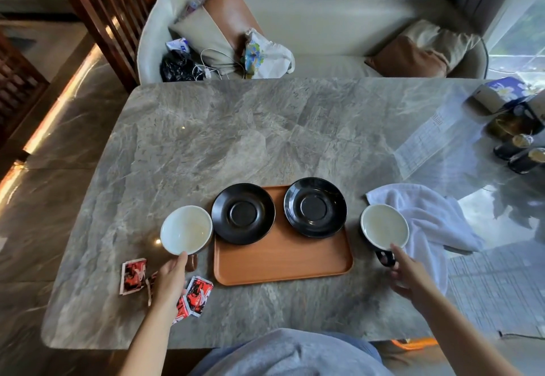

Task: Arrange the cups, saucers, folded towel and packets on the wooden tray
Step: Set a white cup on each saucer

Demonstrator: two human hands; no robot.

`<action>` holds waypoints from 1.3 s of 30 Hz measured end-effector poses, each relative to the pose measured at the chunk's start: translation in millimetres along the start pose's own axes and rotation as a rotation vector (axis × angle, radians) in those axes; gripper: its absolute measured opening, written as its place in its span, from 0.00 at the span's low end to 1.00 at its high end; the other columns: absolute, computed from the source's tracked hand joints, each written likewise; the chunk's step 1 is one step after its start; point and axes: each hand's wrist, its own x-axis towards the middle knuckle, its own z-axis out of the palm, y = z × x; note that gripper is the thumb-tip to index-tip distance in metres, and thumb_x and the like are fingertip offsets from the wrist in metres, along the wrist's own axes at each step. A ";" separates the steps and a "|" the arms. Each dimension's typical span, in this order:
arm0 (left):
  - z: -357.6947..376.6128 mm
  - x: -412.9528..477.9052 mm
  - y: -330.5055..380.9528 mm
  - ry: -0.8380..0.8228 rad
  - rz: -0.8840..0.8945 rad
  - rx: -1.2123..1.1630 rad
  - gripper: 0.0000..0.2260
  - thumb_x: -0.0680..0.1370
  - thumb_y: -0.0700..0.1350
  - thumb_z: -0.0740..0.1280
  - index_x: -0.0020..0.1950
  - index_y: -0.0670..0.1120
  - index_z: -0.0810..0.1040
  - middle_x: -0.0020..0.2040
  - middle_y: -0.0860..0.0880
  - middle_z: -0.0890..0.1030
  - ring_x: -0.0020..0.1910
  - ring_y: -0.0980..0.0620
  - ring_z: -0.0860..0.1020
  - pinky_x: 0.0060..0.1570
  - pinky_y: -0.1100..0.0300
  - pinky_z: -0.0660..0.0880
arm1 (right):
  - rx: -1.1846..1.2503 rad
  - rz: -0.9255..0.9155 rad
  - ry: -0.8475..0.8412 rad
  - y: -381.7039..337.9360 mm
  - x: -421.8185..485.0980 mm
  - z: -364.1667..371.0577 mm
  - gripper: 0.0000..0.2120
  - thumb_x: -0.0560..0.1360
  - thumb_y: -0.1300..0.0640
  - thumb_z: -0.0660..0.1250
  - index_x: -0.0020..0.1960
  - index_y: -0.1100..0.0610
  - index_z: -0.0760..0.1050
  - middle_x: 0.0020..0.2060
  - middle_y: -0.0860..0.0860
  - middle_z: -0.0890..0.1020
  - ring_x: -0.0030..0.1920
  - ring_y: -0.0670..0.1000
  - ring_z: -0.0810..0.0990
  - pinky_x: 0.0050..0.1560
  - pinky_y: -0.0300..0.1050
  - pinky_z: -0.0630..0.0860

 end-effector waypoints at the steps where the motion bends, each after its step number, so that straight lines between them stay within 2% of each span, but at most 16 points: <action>1: 0.6 -0.6 -0.2 -0.017 -0.021 -0.014 0.12 0.78 0.51 0.61 0.48 0.42 0.76 0.33 0.45 0.70 0.26 0.52 0.64 0.26 0.62 0.61 | -0.029 0.027 -0.022 0.6 -0.1 -0.4 0.18 0.75 0.40 0.62 0.43 0.55 0.77 0.29 0.51 0.71 0.29 0.48 0.69 0.34 0.42 0.70; 3: 0.8 -0.8 0.6 -0.060 -0.050 -0.033 0.15 0.79 0.53 0.60 0.45 0.43 0.78 0.33 0.47 0.73 0.23 0.54 0.62 0.22 0.65 0.58 | -0.046 0.065 -0.110 1.6 -0.1 -1.1 0.21 0.75 0.39 0.60 0.41 0.56 0.78 0.29 0.50 0.72 0.32 0.48 0.71 0.37 0.42 0.73; 5: 0.4 -1.8 2.4 -0.107 -0.089 -0.017 0.19 0.79 0.57 0.58 0.40 0.44 0.78 0.33 0.48 0.74 0.21 0.55 0.61 0.19 0.69 0.56 | 0.007 0.097 -0.190 2.2 -0.1 -0.9 0.20 0.75 0.38 0.60 0.41 0.54 0.77 0.31 0.51 0.74 0.34 0.49 0.74 0.39 0.42 0.73; 9: 0.3 -4.4 6.6 -0.173 -0.164 -0.016 0.23 0.77 0.61 0.56 0.40 0.43 0.77 0.27 0.50 0.63 0.18 0.58 0.60 0.18 0.71 0.54 | 0.112 0.139 -0.255 0.8 -1.0 5.6 0.16 0.73 0.41 0.63 0.40 0.54 0.76 0.38 0.53 0.80 0.39 0.50 0.80 0.40 0.43 0.76; 11: 1.0 -5.7 7.5 -0.195 -0.202 -0.072 0.23 0.77 0.60 0.57 0.41 0.42 0.77 0.30 0.49 0.65 0.16 0.59 0.61 0.16 0.71 0.54 | 0.144 0.125 -0.278 0.8 -1.2 8.9 0.14 0.73 0.42 0.64 0.41 0.53 0.76 0.40 0.54 0.82 0.40 0.50 0.81 0.41 0.44 0.76; 15: 1.4 -9.9 7.2 -0.205 -0.229 -0.231 0.18 0.78 0.57 0.60 0.39 0.44 0.74 0.36 0.49 0.72 0.14 0.60 0.61 0.15 0.73 0.53 | 0.147 0.078 -0.206 1.4 -2.2 14.5 0.13 0.75 0.43 0.62 0.45 0.52 0.74 0.40 0.54 0.82 0.39 0.49 0.81 0.41 0.43 0.76; 19: 6.2 -14.3 10.2 -0.157 -0.218 -0.314 0.15 0.77 0.56 0.62 0.40 0.45 0.74 0.38 0.50 0.75 0.13 0.60 0.59 0.14 0.73 0.53 | 0.109 0.059 -0.163 0.2 -3.1 14.7 0.13 0.75 0.43 0.62 0.50 0.52 0.72 0.42 0.55 0.81 0.39 0.49 0.80 0.39 0.43 0.76; 24: 9.2 -14.0 15.7 -0.074 -0.262 -0.385 0.13 0.74 0.58 0.66 0.40 0.49 0.75 0.36 0.51 0.77 0.24 0.57 0.61 0.16 0.71 0.59 | 0.077 0.056 -0.147 -1.0 -3.6 10.9 0.10 0.71 0.47 0.63 0.41 0.54 0.72 0.38 0.54 0.80 0.36 0.49 0.79 0.41 0.43 0.76; 28: 8.2 -7.9 18.2 -0.083 -0.283 -0.393 0.11 0.74 0.56 0.66 0.41 0.49 0.75 0.36 0.51 0.76 0.16 0.59 0.61 0.16 0.71 0.59 | 0.067 0.017 -0.127 -8.4 -4.0 12.2 0.12 0.72 0.47 0.63 0.45 0.55 0.75 0.39 0.54 0.81 0.40 0.50 0.81 0.40 0.44 0.77; 34: 6.6 -5.0 24.3 -0.054 -0.261 -0.332 0.10 0.75 0.52 0.65 0.40 0.46 0.74 0.33 0.50 0.74 0.14 0.60 0.60 0.16 0.71 0.59 | -0.009 -0.034 -0.198 -36.6 -11.2 28.8 0.12 0.71 0.45 0.62 0.37 0.53 0.74 0.37 0.51 0.83 0.41 0.48 0.83 0.42 0.44 0.76; 36: 4.0 -8.2 27.9 -0.043 -0.247 -0.318 0.10 0.74 0.52 0.66 0.39 0.46 0.75 0.32 0.50 0.73 0.15 0.60 0.61 0.16 0.71 0.60 | -0.047 -0.042 -0.234 -48.0 -14.2 37.2 0.12 0.71 0.44 0.62 0.36 0.52 0.73 0.38 0.50 0.84 0.42 0.48 0.82 0.44 0.44 0.75; 39: -1.5 -13.8 33.9 -0.062 -0.192 -0.287 0.10 0.74 0.52 0.66 0.40 0.47 0.75 0.33 0.51 0.73 0.22 0.58 0.62 0.17 0.70 0.61 | -0.109 -0.039 -0.276 -63.6 -17.1 51.6 0.13 0.73 0.44 0.60 0.37 0.52 0.72 0.40 0.51 0.84 0.40 0.48 0.79 0.42 0.44 0.72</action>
